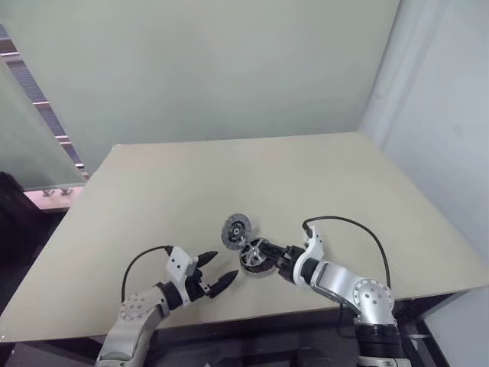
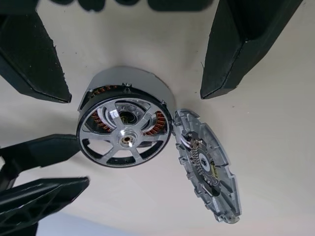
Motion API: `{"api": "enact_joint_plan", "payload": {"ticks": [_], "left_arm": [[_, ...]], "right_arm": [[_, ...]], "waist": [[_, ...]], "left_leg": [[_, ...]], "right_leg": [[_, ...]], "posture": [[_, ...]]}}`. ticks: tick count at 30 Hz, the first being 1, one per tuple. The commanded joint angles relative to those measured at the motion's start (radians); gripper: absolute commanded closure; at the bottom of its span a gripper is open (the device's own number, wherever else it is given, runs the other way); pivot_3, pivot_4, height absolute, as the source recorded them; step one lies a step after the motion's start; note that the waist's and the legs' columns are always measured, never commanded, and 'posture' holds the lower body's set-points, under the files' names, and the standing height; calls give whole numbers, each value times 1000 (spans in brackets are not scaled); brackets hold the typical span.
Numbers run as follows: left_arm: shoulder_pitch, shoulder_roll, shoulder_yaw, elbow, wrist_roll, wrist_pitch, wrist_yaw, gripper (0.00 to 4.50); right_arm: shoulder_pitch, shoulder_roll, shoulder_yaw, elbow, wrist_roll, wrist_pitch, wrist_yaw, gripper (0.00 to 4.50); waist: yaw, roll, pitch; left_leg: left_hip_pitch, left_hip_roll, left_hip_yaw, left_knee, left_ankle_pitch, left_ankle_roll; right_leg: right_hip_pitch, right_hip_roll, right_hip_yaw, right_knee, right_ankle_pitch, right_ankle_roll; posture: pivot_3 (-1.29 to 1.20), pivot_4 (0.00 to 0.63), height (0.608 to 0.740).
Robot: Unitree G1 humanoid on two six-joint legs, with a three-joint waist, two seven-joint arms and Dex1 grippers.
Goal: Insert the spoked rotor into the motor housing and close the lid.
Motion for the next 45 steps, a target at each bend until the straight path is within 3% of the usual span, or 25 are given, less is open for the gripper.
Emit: {"api": "enact_joint_plan", "payload": {"ticks": [1,7,12,15,21,23,33,43,45], "left_arm": [[-13,-1,-5,-36,-4,-7,-8,0],[-17,0,-7,-35,-4,-2,-12,0],[-17,8,-4,-38,-5,3,-16,0],[-17,14,-1,-41,-6,7,-17,0],[-18,22,2,-46,-8,12,-17,0],[-19,25,4,-48,-9,15,-16,0],[-17,35,14,-65,-12,25,-6,0],[-17,28,14,-65,-11,25,-2,0],[-23,27,13,-58,-10,24,-3,0]], "right_arm": [[-9,-32,-16,-98,57,34,-19,1309],[-18,-100,3,-164,7,34,6,1309],[-28,-208,133,-250,-222,-99,210,1309],[-24,-271,243,-263,-386,-205,338,1856],[-37,-274,416,-183,-675,-439,488,3991],[-55,-257,449,-121,-747,-481,511,4471],[-69,-183,513,215,-995,-600,575,4471],[-46,-198,473,134,-1066,-614,642,4471],[-64,-226,473,83,-1071,-567,667,4097]], "waist": [[0,0,0],[0,0,0],[0,0,0],[0,0,0],[0,-1,0],[0,-1,-1],[1,-2,-1],[1,-2,-1],[1,-2,-1]], "left_leg": [[0,0,0,0,0,0],[0,0,1,1,0,0],[0,0,2,1,0,0],[0,0,2,1,0,0],[1,0,2,1,0,0],[1,0,2,1,0,0],[0,0,2,3,0,0],[2,0,1,3,0,0],[2,0,2,4,0,0]], "right_leg": [[0,0,0,0,0,0],[0,0,0,0,-1,-1],[0,0,1,0,-1,-1],[0,0,1,0,-1,-1],[0,0,1,0,-1,-1],[0,0,1,0,-1,-1],[1,0,1,0,1,-2],[2,1,1,1,2,-3],[2,1,1,1,2,-3]], "posture": [[0,0,740],[0,0,740],[0,0,740],[0,0,740],[0,0,740],[0,0,740],[0,0,740],[0,0,740],[0,0,740]]}}
